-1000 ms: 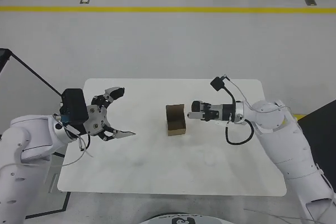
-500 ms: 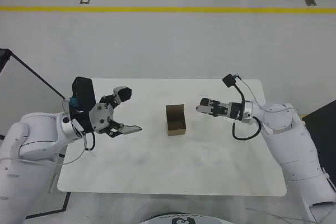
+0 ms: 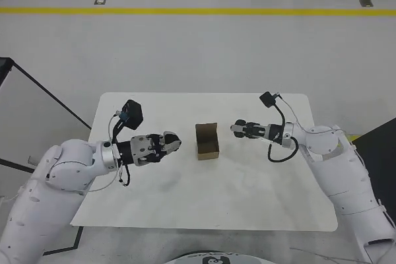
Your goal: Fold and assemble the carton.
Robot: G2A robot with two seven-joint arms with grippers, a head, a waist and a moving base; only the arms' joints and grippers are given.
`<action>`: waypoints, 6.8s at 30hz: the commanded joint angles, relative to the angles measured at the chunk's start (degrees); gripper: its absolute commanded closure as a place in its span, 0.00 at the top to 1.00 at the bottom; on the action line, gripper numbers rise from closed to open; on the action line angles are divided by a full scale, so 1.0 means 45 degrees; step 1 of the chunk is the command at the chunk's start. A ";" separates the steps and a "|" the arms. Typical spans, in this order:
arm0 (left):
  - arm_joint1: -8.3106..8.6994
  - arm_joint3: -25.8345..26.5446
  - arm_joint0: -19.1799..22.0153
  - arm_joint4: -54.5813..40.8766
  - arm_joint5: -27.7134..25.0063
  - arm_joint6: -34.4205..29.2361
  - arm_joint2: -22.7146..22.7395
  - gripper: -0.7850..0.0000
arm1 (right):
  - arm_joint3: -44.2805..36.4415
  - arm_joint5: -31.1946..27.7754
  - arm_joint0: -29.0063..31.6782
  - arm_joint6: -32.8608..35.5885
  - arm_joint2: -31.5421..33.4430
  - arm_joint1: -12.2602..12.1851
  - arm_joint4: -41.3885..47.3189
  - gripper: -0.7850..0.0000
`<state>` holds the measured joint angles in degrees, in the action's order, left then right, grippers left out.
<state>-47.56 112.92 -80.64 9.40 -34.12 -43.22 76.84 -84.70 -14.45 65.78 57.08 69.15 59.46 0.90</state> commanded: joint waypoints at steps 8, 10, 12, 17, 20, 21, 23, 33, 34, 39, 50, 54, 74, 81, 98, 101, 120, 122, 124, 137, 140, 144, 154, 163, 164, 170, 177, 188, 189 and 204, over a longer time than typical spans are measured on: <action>-0.0039 -0.0147 0.0477 0.0283 0.1004 -0.0813 -0.0516 0.00 | 0.0423 0.0668 -0.0065 0.0330 -0.0225 0.0025 0.0239 0.00; -0.0041 -0.0241 0.0448 0.0376 0.1233 -0.0776 -0.0506 0.00 | 0.0423 0.0668 -0.0065 0.0330 -0.0225 0.0025 0.0239 0.00; -0.0062 -0.0433 0.0440 0.0447 0.1843 -0.0798 -0.0618 0.00 | 0.0424 0.0685 -0.0040 0.0263 -0.0235 0.0028 0.0234 0.00; -0.0355 -0.2083 0.1071 -0.1083 0.4039 -0.1119 -0.1966 0.00 | 0.1314 0.0931 -0.0295 -0.0107 -0.1112 0.0230 0.0152 0.00; -0.0605 -0.2958 0.1657 -0.1882 0.4596 -0.1000 -0.2830 0.00 | 0.1986 0.0777 -0.0590 -0.0152 -0.1564 0.0384 0.0555 0.00; -0.0693 -0.3151 0.1861 -0.2106 0.4666 -0.0946 -0.3103 0.00 | 0.2173 0.0718 -0.0686 -0.0184 -0.1689 0.0429 0.0632 0.00; -0.0829 -0.3630 0.2185 -0.2443 0.4954 -0.0925 -0.3502 0.00 | 0.2461 0.0649 -0.0834 -0.0180 -0.1882 0.0501 0.0805 0.00; -0.1028 -0.4302 0.2542 -0.2196 0.6140 -0.0470 -0.4064 0.00 | 0.2782 0.0673 -0.0934 -0.0315 -0.2119 0.0596 0.1015 0.00; -0.1077 -0.4330 0.2554 -0.2172 0.6315 -0.0388 -0.4224 0.00 | 0.2735 0.0717 -0.0904 -0.0428 -0.2167 0.0610 0.0976 0.00; -0.1419 -0.4849 0.3010 -0.2663 0.6495 0.0213 -0.4956 0.00 | 0.2832 0.0844 -0.0915 -0.0779 -0.2345 0.0696 0.1089 0.00; -0.2049 -0.6260 0.4148 -0.2607 0.7153 0.0991 -0.6008 0.00 | 0.3543 0.0998 -0.1163 -0.1551 -0.2807 0.0953 0.1312 0.00; -0.2206 -0.6605 0.4348 -0.2461 0.7207 0.1133 -0.6234 0.00 | 0.3902 0.1100 -0.1382 -0.1622 -0.3089 0.1084 0.1343 0.00; -0.2730 -0.7360 0.4745 -0.2434 0.6921 0.1410 -0.6497 0.00 | 0.5125 0.1041 -0.2171 -0.1014 -0.3856 0.1528 0.1646 0.00; -0.2908 -0.7524 0.4926 -0.2380 0.6840 0.1418 -0.6585 0.00 | 0.5285 0.0976 -0.2177 -0.0868 -0.3872 0.1581 0.1749 0.00; -0.3124 -0.7575 0.4937 -0.2140 0.6814 0.1732 -0.6252 0.00 | 0.5039 0.0864 -0.2004 -0.0599 -0.3714 0.1575 0.1691 0.00; -0.3085 -0.7517 0.4752 -0.2024 0.6815 0.1676 -0.6053 0.00 | 0.4953 0.0790 -0.1940 -0.0746 -0.3567 0.1543 0.1652 0.00; -0.3051 -0.6846 0.3975 -0.1596 0.7236 0.1132 -0.5644 0.00 | 0.4771 0.0919 -0.2175 -0.0939 -0.3723 0.1680 0.1342 0.00; -0.3117 -0.6871 0.4049 -0.1540 0.7265 0.1149 -0.5780 0.00 | 0.4825 0.0956 -0.2244 -0.0974 -0.3819 0.1724 0.1275 0.00; -0.3183 -0.6921 0.4141 -0.1442 0.7260 0.1104 -0.5922 0.00 | 0.4883 0.0981 -0.2314 -0.1016 -0.3920 0.1776 0.1241 0.00; -0.3420 -0.7198 0.4341 -0.1143 0.7439 0.1009 -0.6218 0.00 | 0.4922 0.1242 -0.2555 -0.1190 -0.4396 0.2004 0.0818 0.00; -0.3459 -0.7251 0.4373 -0.0947 0.7563 0.0960 -0.6282 0.00 | 0.4893 0.1280 -0.2574 -0.1208 -0.4438 0.2034 0.0751 0.00; -0.3507 -0.7284 0.4387 -0.0872 0.7640 0.0942 -0.6291 0.00 | 0.4836 0.1331 -0.2573 -0.1230 -0.4449 0.2055 0.0660 0.00; -0.3607 -0.7351 0.4377 -0.0749 0.7701 0.0823 -0.6277 0.00 | 0.4613 0.1488 -0.2414 -0.1357 -0.4286 0.2026 0.0432 0.00; -0.3716 -0.7521 0.4422 -0.0607 0.7769 0.0796 -0.6311 0.00 | 0.4582 0.1720 -0.2390 -0.1439 -0.4285 0.2052 0.0182 0.00; -0.3729 -0.7543 0.4429 -0.0596 0.7786 0.0784 -0.6318 0.00 | 0.4591 0.1724 -0.2394 -0.1443 -0.4289 0.2060 0.0178 0.00; -0.3788 -0.7652 0.4455 -0.0532 0.7817 0.0755 -0.6290 0.00 | 0.4706 0.1759 -0.2439 -0.1426 -0.4325 0.2116 0.0211 0.00; -0.3826 -0.7697 0.4450 -0.0503 0.7790 0.0714 -0.6162 0.00 | 0.4673 0.1752 -0.2545 -0.1463 -0.4301 0.2150 0.0073 0.00; -0.3877 -0.7686 0.4417 -0.0419 0.7670 0.0624 -0.5994 0.00 | 0.4980 0.2077 -0.2759 -0.1410 -0.4550 0.2294 -0.0165 0.00; -0.3883 -0.7695 0.4418 -0.0412 0.7663 0.0614 -0.5981 0.00 | 0.4996 0.2087 -0.2775 -0.1413 -0.4559 0.2305 -0.0171 0.00; -0.4003 -0.7917 0.4493 -0.0280 0.7720 0.0533 -0.5913 0.00 | 0.4863 0.1919 -0.2728 -0.1381 -0.4326 0.2307 -0.0204 0.00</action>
<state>-65.55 77.24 -60.40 8.23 0.68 -40.86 50.15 -62.92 -5.91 53.48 50.84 49.67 69.83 0.01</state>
